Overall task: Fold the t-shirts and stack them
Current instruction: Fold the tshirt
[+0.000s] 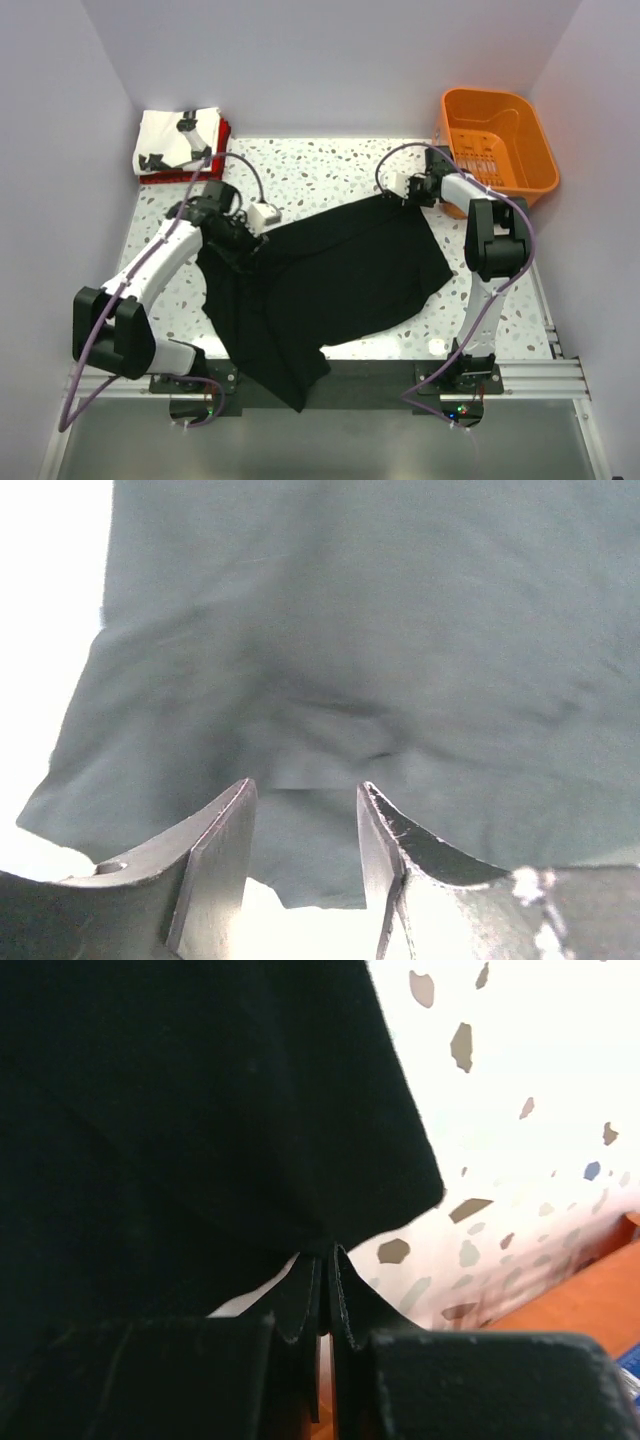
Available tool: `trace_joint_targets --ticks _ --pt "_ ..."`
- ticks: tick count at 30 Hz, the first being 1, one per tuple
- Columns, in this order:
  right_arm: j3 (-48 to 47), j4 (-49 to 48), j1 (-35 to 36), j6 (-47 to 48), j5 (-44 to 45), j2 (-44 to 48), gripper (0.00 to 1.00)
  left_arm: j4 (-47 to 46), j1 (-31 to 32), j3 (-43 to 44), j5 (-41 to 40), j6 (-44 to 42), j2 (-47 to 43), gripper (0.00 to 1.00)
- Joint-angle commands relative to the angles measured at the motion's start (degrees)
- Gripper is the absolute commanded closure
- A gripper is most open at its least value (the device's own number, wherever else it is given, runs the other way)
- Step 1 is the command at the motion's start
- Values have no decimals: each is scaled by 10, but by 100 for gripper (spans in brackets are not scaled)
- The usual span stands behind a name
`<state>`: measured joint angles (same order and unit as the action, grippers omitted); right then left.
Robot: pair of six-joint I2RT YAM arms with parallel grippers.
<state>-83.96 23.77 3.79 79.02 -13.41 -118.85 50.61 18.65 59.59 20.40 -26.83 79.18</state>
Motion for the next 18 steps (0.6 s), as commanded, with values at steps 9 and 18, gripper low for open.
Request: trace_joint_targets --ticks 9,18 --pt "-42 51 2 29 -6 8 100 -58 -284 62 -17 -56 102 48" --pt "-30 58 6 24 0 14 100 -113 -310 43 -70 -23 179 54"
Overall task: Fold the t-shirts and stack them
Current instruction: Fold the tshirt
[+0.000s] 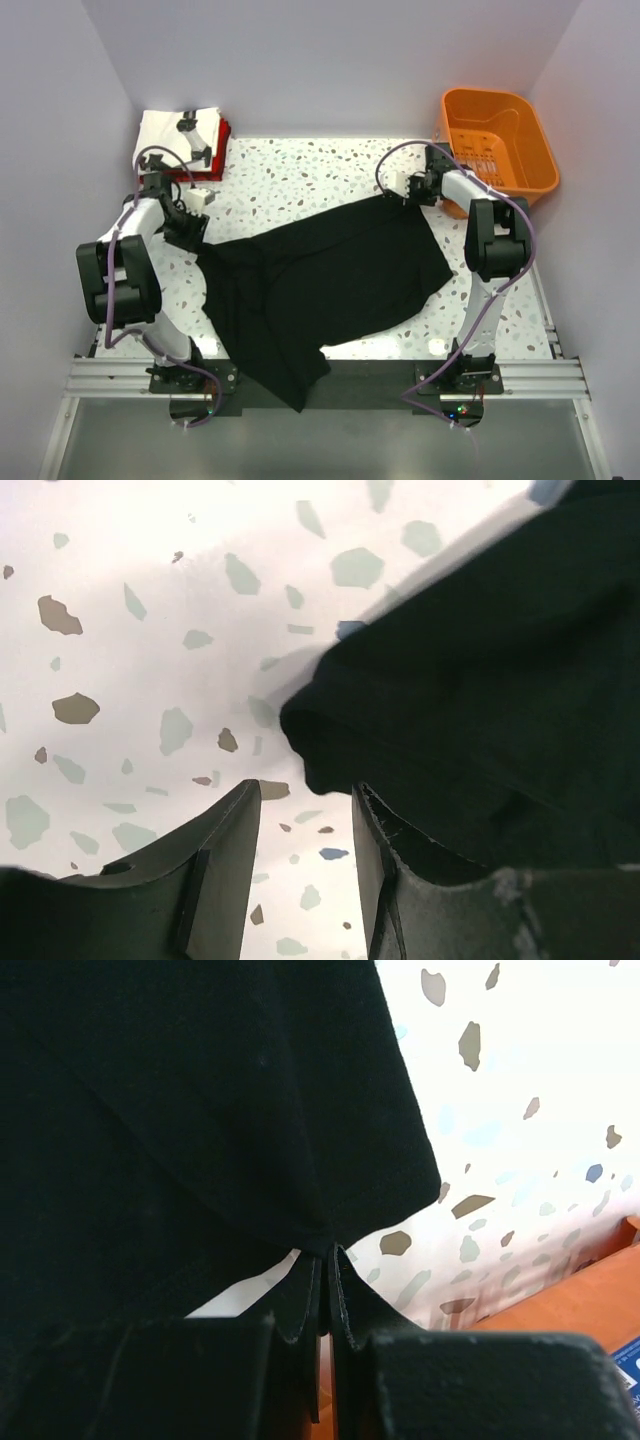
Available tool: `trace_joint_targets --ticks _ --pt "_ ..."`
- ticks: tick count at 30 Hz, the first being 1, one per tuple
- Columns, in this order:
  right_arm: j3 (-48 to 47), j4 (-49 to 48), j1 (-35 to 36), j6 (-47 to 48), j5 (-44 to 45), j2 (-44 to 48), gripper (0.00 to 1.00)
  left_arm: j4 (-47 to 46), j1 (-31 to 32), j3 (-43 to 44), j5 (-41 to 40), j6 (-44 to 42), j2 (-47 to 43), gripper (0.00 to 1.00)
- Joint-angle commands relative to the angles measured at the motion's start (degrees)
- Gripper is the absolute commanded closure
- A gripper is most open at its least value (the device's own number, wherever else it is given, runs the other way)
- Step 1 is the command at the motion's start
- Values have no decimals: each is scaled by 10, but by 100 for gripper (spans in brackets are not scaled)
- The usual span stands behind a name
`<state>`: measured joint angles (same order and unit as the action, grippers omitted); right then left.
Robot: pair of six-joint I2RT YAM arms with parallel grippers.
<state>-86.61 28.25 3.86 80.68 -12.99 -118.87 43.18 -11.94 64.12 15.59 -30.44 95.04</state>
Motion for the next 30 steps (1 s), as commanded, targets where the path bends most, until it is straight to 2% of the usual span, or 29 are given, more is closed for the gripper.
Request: trace_joint_targets --ticks 1,9,12,13,16,20,30 --pt "-3 14 5 5 -1 14 100 -46 -5 -3 -26 18 25 53" --pt "-4 30 15 3 15 6 100 -60 -4 2 -2 32 78 54" --pt "-9 40 25 2 37 -9 100 -60 -4 4 -9 32 94 68" --pt "-11 40 27 -2 44 -14 100 -61 -4 7 -16 33 98 79" --pt "-16 41 38 -8 80 -32 100 -67 -5 17 -47 30 106 100" --pt "-28 37 47 -21 112 -53 100 -125 -7 35 -135 32 109 100" --pt "-63 -11 72 -79 153 -94 100 -140 -6 274 -170 60 267 100"
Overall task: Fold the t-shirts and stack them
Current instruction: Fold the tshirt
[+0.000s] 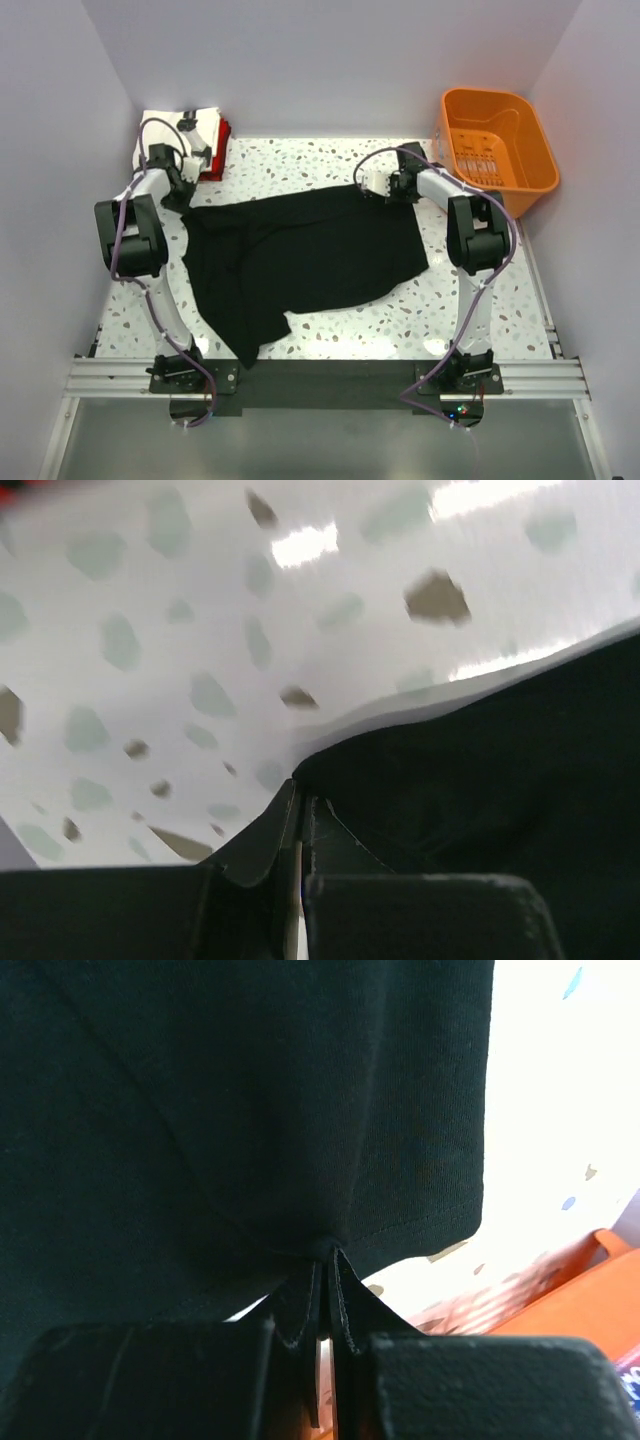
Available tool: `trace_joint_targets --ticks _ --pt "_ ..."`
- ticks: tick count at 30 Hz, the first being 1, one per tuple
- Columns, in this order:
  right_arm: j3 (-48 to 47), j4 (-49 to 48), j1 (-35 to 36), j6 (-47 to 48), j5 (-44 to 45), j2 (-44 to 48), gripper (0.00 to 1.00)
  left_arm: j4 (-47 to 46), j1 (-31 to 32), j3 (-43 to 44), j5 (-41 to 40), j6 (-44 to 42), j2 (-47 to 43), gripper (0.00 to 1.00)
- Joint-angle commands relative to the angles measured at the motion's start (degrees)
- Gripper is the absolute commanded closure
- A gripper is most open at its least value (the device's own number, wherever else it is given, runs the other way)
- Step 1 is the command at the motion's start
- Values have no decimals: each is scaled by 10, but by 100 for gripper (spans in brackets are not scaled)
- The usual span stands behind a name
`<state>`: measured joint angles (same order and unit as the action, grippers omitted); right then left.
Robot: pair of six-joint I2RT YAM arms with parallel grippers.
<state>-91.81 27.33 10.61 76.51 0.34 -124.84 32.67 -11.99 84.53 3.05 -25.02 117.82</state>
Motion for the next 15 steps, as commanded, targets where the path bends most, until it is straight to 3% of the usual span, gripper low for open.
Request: trace_joint_targets --ticks 1,5,7,10,15 --pt "-20 -2 6 -44 20 -36 100 -28 -7 91 -43 5 52 100" --pt "-50 18 17 -88 20 -35 99 38 -12 166 44 -20 58 72" --pt "-69 51 15 -113 5 -31 98 38 -19 150 83 -43 0 56" --pt "-75 71 16 -130 -2 -20 98 65 -17 111 175 -92 -86 41" --pt "-72 84 17 -132 -3 -13 99 157 15 40 231 -154 -169 37"
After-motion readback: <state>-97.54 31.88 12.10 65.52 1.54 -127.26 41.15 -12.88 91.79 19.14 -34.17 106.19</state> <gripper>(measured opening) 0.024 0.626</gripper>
